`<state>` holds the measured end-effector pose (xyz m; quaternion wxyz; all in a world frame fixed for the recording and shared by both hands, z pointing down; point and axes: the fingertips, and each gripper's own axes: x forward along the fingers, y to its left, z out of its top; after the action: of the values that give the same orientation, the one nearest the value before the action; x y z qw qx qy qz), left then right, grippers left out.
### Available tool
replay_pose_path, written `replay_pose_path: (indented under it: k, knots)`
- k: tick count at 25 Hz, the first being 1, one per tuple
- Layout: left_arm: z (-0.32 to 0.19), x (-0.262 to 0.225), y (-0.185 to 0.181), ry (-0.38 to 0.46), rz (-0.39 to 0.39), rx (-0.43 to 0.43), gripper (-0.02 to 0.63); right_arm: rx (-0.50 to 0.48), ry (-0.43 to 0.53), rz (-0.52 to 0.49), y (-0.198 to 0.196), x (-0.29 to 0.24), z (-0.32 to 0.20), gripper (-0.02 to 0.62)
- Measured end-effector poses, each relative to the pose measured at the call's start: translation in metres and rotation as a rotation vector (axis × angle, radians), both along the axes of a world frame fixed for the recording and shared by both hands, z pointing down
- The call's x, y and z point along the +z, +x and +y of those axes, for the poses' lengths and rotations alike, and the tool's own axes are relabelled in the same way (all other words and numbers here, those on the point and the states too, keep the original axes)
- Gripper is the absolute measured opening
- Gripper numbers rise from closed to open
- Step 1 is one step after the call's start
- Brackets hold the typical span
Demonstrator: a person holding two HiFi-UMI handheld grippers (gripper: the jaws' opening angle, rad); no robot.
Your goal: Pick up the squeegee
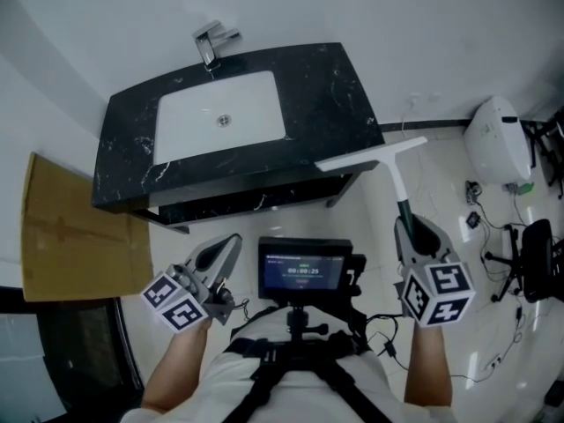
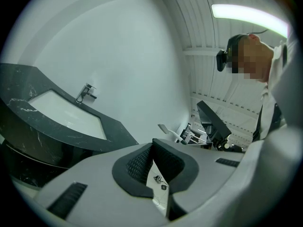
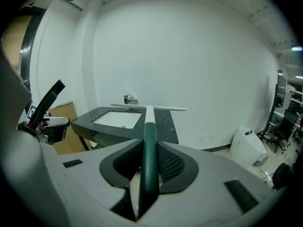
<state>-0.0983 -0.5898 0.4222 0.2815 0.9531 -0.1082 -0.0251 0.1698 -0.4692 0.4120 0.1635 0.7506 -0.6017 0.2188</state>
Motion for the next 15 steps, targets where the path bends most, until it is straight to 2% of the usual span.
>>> replay_pose_path:
  k: [8, 12, 15]
  knots:
    - [-0.016, 0.0, -0.009, -0.013, 0.009, -0.009, -0.006, 0.001, -0.012, 0.009, -0.01, -0.002, -0.015, 0.079]
    - [-0.024, -0.002, 0.001, -0.002, 0.01, -0.018, -0.006, -0.015, -0.003, 0.018, 0.001, -0.005, -0.025, 0.079]
    - [-0.047, -0.001, 0.015, -0.001, 0.011, -0.04, -0.006, -0.037, -0.002, 0.021, 0.016, -0.005, -0.052, 0.078]
